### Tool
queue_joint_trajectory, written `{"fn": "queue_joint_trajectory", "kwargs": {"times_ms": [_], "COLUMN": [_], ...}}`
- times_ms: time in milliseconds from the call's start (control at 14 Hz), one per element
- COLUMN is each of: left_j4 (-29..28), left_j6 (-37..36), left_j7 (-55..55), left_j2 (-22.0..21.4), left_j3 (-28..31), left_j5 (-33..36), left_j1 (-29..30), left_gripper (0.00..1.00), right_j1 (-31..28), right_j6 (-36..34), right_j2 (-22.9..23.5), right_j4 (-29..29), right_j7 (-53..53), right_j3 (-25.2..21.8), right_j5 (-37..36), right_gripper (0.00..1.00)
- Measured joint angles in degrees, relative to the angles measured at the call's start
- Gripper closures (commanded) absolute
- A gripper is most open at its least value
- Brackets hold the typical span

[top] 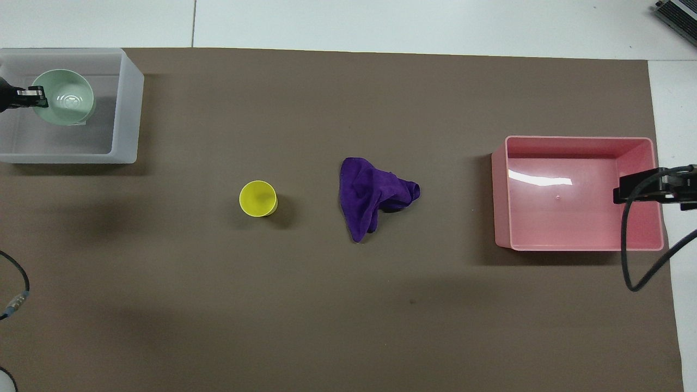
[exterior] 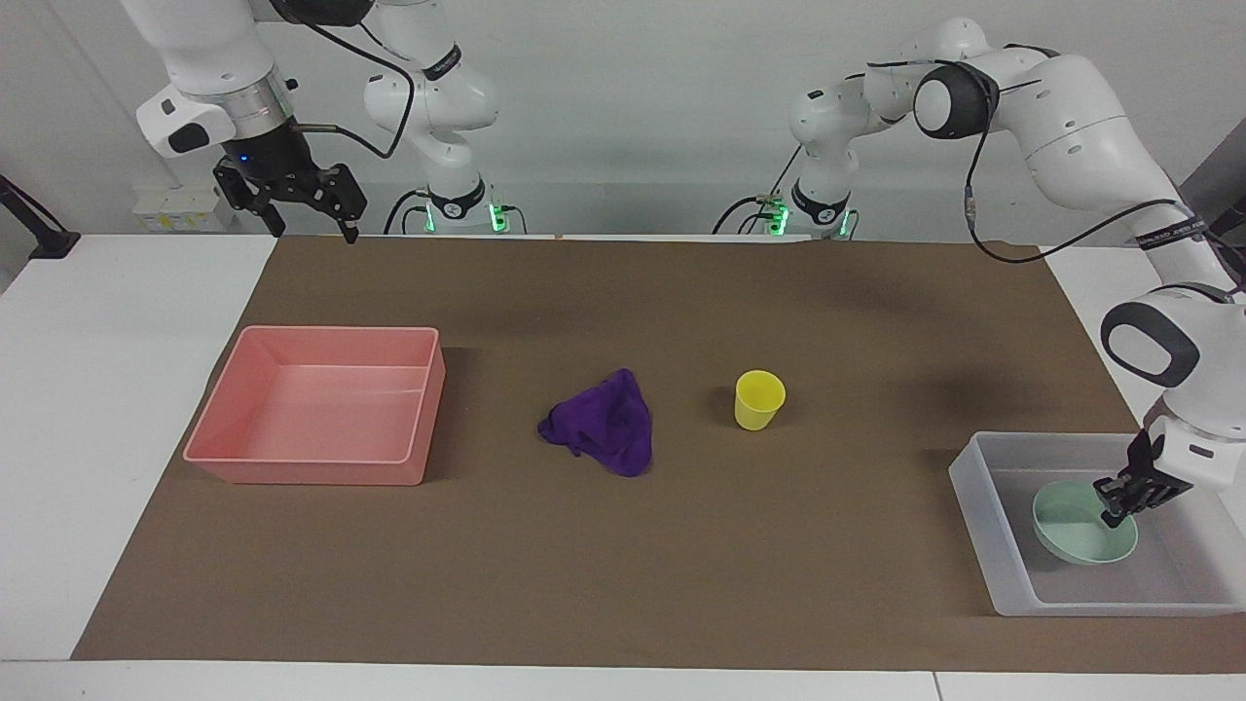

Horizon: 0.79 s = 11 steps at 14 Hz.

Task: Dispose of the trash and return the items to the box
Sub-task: 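Lift the green bowl with the left gripper into the clear box, then reach the left gripper to the yellow cup while the right gripper reaches the cloth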

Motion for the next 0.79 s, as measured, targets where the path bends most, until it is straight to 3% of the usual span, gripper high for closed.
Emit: {"fn": "queue_joint_trajectory", "kwargs": {"times_ms": [143, 214, 286, 357, 500, 643, 786], "left_j4": [0.0, -0.1, -0.1, -0.1, -0.1, 0.0, 0.0], "left_j6": [0.7, 1.3, 1.4, 1.4, 1.4, 1.4, 1.2], "left_j7": [0.0, 0.0, 0.0, 0.0, 0.0, 0.0, 0.1], "left_j2": [0.6, 0.7, 0.7, 0.7, 0.7, 0.7, -0.1], "left_j3": [0.0, 0.0, 0.0, 0.1, 0.1, 0.1, -0.1], "left_j5": [0.0, 0.0, 0.1, 0.1, 0.1, 0.1, 0.1], "left_j1": [0.0, 0.0, 0.1, 0.1, 0.1, 0.1, 0.0], "left_gripper": [1.00, 0.95, 0.62, 0.38, 0.10, 0.01, 0.00], "right_j1": [0.0, 0.1, 0.8, 1.8, 4.7, 7.4, 10.1], "right_j6": [2.4, 3.6, 5.2, 7.0, 12.1, 17.1, 21.0], "right_j2": [0.0, 0.0, 0.0, 0.1, 0.6, 2.1, 4.9], "right_j4": [-0.3, -0.9, -1.9, -3.2, -6.5, -8.9, -9.8], "right_j7": [0.0, 0.0, 0.1, 0.9, 3.7, 6.2, 8.9], "right_j3": [0.2, 0.2, 0.3, 0.4, 0.4, 0.5, 0.6], "right_j5": [0.0, 0.0, 0.1, 0.1, 0.1, 0.1, 0.1], "right_gripper": [0.00, 0.00, 0.00, 0.00, 0.00, 0.00, 0.00]}}
